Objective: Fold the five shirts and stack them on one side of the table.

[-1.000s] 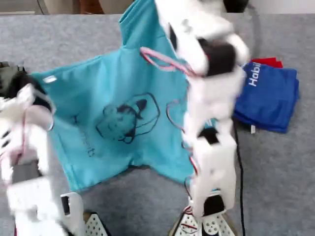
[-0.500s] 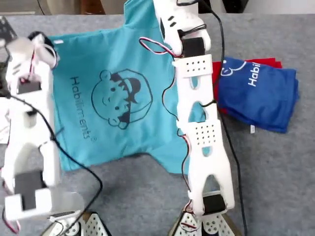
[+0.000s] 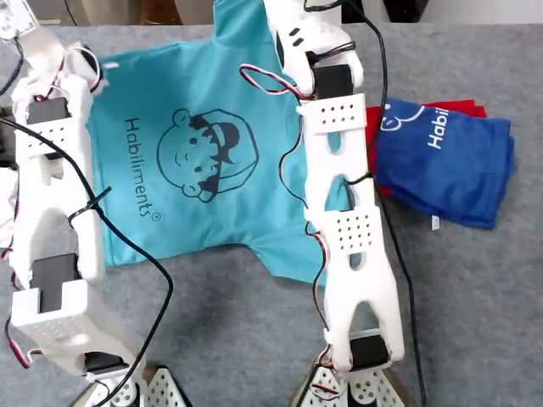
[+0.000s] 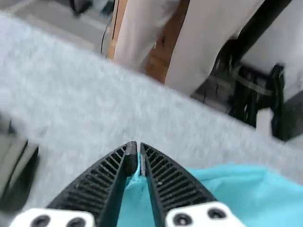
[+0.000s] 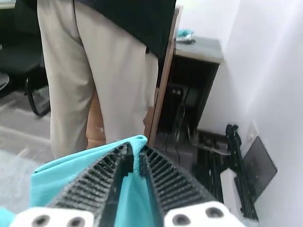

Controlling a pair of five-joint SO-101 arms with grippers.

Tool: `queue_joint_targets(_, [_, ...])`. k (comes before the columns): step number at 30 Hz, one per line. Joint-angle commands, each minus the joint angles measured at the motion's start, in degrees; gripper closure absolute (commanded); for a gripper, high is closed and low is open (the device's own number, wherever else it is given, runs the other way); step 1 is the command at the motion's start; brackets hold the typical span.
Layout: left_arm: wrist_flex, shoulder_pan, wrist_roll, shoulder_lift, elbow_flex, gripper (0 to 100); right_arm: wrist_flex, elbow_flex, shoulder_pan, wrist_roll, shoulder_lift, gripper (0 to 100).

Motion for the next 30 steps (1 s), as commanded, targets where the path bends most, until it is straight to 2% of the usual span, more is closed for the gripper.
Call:
queue_joint_targets(1, [8.0, 0.18, -0.44, -0.57, -3.34, 98, 8.97, -2.77, 0.92, 0.62, -1.98, 99.6])
queue_joint_targets(4, [14.77, -0.09, -0.53, -0.57, -3.34, 98, 23.65, -2.68, 1.63, 3.16, -6.29, 99.6])
queue_joint_targets(9, [25.14, 0.26, -0.53, -0.4, -2.73, 98, 42.64, -2.59, 1.45, 14.95, -11.65, 99.6])
queue_joint_targets(13, [31.65, 1.14, -0.53, 0.04, -2.64, 98, 54.07, -2.51, 1.45, 16.7, -12.79, 99.6])
queue_joint_targets(20, [33.58, 3.52, -4.84, -0.31, 6.86, 98, 54.68, -2.15, 3.47, 16.0, -13.05, 99.7])
queue_joint_targets(24, [31.74, 2.11, -5.1, 0.04, 11.43, 98, 54.77, 1.63, 3.82, 14.24, -14.37, 99.7])
queue_joint_targets(27, [29.36, 0.7, -6.42, -0.48, 14.07, 98, 54.77, 10.42, 3.91, 13.45, -17.98, 99.7])
queue_joint_targets(30, [31.3, 1.32, -12.04, -0.57, 14.15, 98, 54.68, 24.13, 3.91, 11.87, -24.13, 99.7])
